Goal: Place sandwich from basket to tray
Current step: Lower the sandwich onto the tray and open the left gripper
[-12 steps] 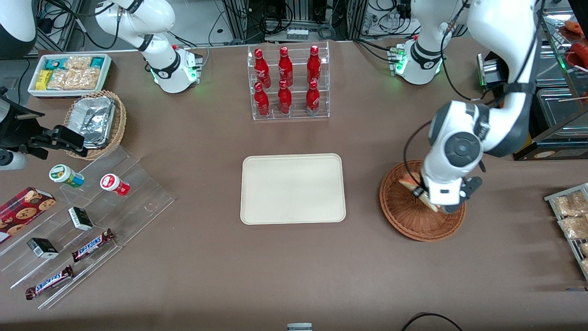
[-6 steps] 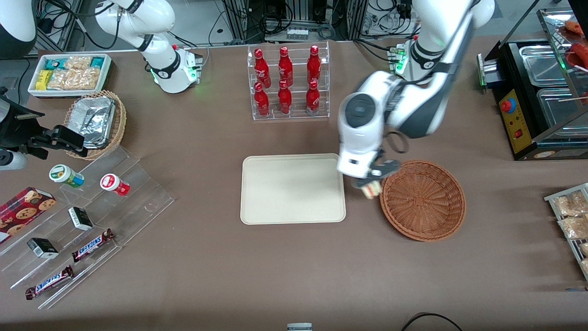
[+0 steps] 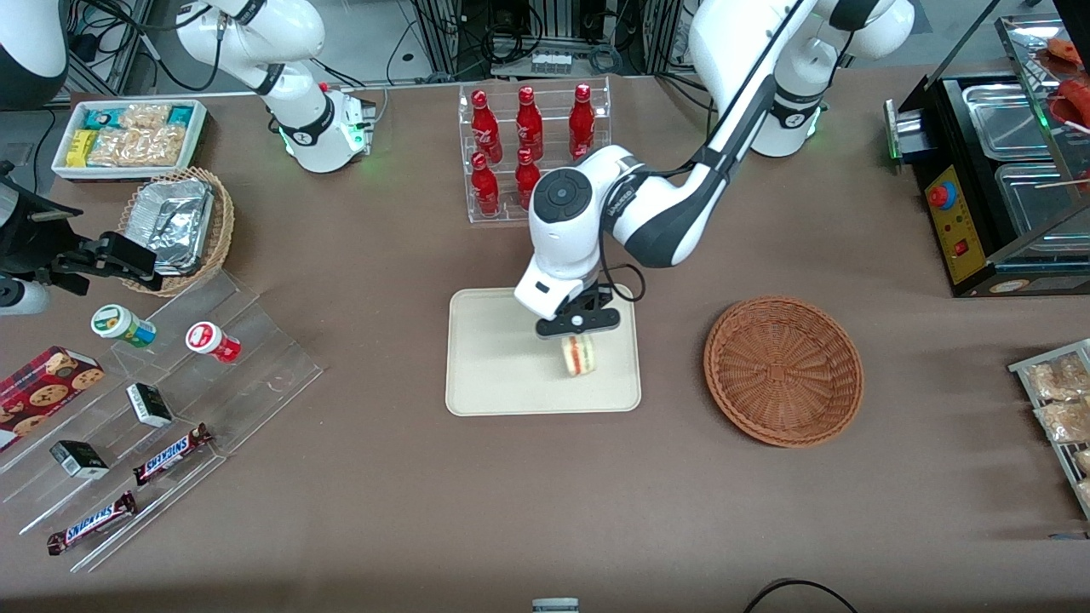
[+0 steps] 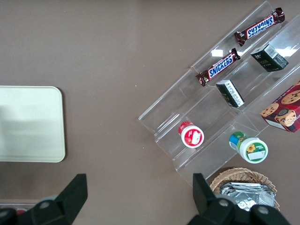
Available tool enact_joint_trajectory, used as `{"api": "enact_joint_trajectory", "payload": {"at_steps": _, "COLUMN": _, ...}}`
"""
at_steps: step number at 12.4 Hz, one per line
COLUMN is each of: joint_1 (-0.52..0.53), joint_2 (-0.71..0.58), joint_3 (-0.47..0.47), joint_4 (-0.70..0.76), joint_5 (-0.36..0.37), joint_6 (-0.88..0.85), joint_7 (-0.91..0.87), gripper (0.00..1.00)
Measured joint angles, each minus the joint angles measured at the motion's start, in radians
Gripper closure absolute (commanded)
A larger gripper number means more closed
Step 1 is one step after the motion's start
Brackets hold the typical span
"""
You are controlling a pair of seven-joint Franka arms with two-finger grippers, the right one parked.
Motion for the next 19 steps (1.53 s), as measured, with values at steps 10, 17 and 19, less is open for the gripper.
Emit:
{"api": "enact_joint_trajectory", "payload": {"at_steps": 10, "joint_1": 0.000, "joint_2": 0.150, "joint_3": -0.002, "joint_4": 0.004, "joint_5": 0.000, "joint_6": 0.198, "joint_7": 0.104, "gripper": 0.58}}
{"api": "enact_joint_trajectory", "payload": {"at_steps": 17, "joint_1": 0.003, "joint_2": 0.136, "joint_3": -0.002, "joint_4": 0.052, "joint_5": -0.019, "joint_6": 0.173, "joint_7": 0.102, "gripper": 0.01}}
{"api": "enact_joint_trajectory", "payload": {"at_steps": 19, "joint_1": 0.009, "joint_2": 0.054, "joint_3": 0.004, "joint_4": 0.076, "joint_5": -0.086, "joint_6": 0.054, "joint_7": 0.100, "gripper": 0.01}}
